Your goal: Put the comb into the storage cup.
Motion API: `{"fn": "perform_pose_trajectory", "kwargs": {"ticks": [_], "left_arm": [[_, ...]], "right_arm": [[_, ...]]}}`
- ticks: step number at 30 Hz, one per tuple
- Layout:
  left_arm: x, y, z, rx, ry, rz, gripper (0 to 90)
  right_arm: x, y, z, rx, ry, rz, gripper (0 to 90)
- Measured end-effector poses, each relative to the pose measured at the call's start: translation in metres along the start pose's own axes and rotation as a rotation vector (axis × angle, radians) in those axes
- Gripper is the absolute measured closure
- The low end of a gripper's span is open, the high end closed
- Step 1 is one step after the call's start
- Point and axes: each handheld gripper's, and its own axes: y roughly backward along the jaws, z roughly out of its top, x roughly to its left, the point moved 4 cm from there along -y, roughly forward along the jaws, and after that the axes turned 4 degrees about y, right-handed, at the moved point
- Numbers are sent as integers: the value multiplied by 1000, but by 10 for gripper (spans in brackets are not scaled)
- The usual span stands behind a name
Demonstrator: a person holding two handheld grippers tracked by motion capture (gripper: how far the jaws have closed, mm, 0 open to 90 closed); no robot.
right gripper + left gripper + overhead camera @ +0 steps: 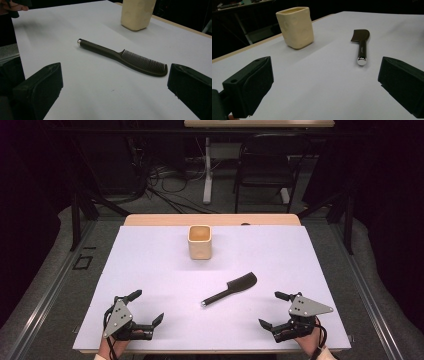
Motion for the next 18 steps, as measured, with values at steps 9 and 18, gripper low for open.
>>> {"fn": "perform_pose_trajectory", "kwargs": {"ticks": [9, 18], "left_arm": [[0, -1, 0, 1, 2, -1, 1], [-1, 0, -1, 3, 1, 3, 1]], "right_arm": [[1, -3, 4, 4, -1, 0, 0], [3, -17, 12, 16, 3, 26, 0]]}}
